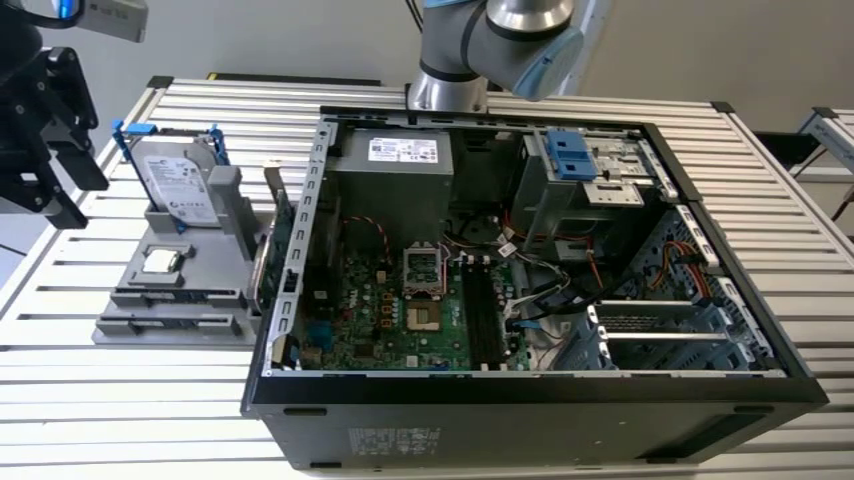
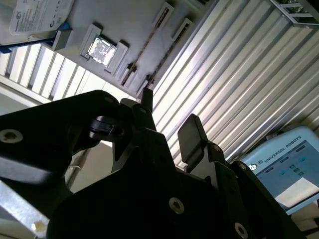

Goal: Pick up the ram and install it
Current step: 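Pick up the ram and move it above insertion slot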

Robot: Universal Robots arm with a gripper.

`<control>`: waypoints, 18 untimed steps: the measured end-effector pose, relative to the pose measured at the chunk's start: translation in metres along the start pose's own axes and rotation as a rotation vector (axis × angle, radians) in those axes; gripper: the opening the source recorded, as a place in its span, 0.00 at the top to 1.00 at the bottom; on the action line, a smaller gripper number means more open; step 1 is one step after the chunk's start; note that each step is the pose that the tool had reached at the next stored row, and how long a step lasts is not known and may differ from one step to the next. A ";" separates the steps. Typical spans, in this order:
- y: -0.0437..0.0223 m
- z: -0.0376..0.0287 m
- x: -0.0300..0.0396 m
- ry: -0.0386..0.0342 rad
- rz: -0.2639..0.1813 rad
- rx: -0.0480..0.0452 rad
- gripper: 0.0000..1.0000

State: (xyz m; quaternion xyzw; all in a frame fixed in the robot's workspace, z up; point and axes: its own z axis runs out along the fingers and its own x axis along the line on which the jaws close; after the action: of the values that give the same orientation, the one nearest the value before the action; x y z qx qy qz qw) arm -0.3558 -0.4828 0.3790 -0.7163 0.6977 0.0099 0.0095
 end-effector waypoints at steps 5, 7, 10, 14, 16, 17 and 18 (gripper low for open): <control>0.0000 0.0021 0.0000 0.0018 0.000 0.0000 0.00; 0.0000 0.0030 0.0000 0.0024 0.000 0.0000 0.00; 0.0000 0.0042 0.0000 0.0036 0.000 -0.0001 0.00; 0.0000 0.0059 0.0000 0.0050 0.000 -0.0001 0.00; 0.0000 0.0069 0.0001 0.0052 0.000 -0.0001 0.00; 0.0000 0.0075 0.0001 0.0051 0.000 -0.0001 0.00; 0.0000 0.0080 0.0001 0.0052 0.000 -0.0001 0.00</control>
State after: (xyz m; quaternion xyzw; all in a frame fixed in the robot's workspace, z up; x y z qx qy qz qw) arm -0.3558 -0.4826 0.3710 -0.7163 0.6977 0.0081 0.0076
